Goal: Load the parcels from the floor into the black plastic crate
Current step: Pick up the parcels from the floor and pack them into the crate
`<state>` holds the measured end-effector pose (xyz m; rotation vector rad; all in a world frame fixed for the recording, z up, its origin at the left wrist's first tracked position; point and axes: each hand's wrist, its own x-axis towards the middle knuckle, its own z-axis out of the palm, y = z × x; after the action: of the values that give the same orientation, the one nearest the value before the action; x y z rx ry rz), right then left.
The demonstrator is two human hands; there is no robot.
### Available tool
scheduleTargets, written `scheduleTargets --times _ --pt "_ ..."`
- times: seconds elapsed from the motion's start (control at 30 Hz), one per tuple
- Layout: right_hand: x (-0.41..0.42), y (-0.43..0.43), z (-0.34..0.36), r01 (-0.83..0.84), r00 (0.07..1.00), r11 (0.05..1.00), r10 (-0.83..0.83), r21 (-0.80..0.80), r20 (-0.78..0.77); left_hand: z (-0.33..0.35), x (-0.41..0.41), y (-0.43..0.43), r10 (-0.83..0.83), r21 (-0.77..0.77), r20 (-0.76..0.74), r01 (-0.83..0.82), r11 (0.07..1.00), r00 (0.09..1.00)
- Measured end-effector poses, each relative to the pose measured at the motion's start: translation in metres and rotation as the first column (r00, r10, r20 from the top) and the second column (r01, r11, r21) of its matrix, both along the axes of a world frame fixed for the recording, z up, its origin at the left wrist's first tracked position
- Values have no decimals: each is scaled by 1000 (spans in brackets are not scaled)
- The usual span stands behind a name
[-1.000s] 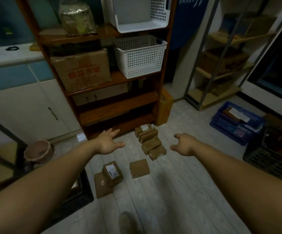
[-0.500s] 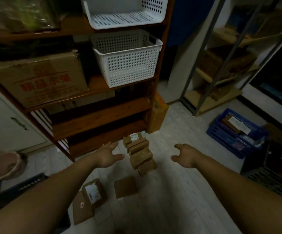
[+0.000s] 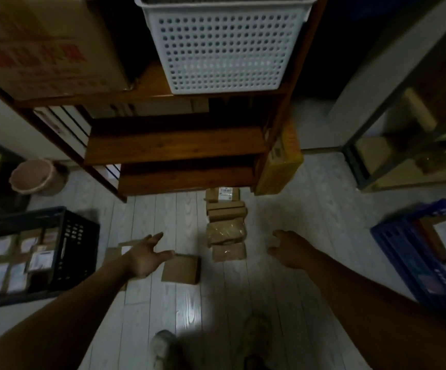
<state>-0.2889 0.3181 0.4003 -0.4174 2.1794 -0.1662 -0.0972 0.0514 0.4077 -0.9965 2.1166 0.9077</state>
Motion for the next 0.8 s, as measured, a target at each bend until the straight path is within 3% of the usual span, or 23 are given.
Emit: scheduleTargets --times 0.27,0.47,0.6,0.8 --pt "-24 -16 -158 10 992 1000 -7 -20 124 -156 -52 28 -35 115 48 29 993 998" --pt "-41 -33 -306 79 987 991 -63 -105 151 -296 -87 36 209 217 35 -211 953 977" --pt "-52 -41 -409 215 964 963 -183 -161 193 -394 -98 32 360 293 47 -358 887 932" --pt "-54 -56 -519 460 870 878 -416 -134 264 -522 -119 47 473 264 -1 -456 850 881"
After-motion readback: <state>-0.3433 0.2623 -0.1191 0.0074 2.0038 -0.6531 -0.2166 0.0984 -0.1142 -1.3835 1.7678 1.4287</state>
